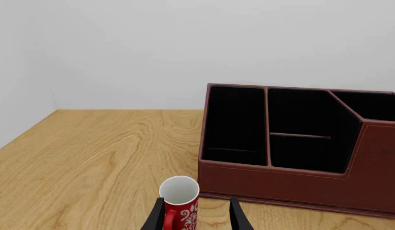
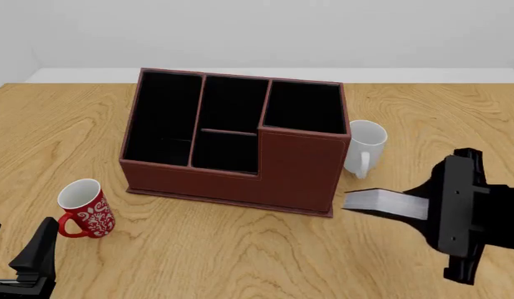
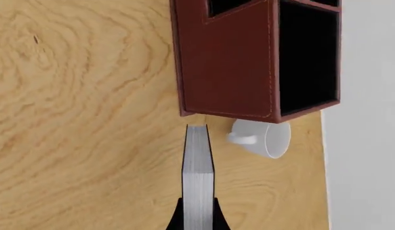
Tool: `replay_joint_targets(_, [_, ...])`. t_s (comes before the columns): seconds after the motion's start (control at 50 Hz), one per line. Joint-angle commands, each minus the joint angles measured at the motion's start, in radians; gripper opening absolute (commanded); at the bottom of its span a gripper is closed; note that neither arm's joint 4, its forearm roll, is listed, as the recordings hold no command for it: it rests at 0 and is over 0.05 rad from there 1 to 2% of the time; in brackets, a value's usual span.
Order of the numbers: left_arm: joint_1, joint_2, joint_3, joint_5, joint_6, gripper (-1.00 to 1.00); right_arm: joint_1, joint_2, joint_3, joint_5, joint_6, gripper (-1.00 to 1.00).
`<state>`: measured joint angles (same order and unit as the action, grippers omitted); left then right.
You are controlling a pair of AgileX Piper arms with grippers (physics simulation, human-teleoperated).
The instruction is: Pick up the book and place it in the right compartment of the caddy.
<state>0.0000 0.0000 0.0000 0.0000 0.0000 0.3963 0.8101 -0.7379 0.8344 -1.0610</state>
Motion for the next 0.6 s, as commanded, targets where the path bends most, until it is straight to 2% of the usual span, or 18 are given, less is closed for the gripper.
replay_joint_targets(0.02, [0.000,0.000,0.000,0.000,0.000,1.00,0.040,-0.041,-0.123,0.052,0.056,-1.00])
replay_joint_targets(0.32, [0.000,0.000,0.000,0.000,0.000,1.00,0.053,-0.046,-0.331,0.151,0.002,-1.00])
replay_joint_targets(0.48, [0.000,0.000,0.000,0.000,0.000,1.00,0.074,-0.020,-0.436,0.161,0.013,-1.00])
replay_joint_targets(0.6, [0.000,0.000,0.000,0.000,0.000,1.00,0.077,0.006,-0.504,0.149,-0.010,-1.00])
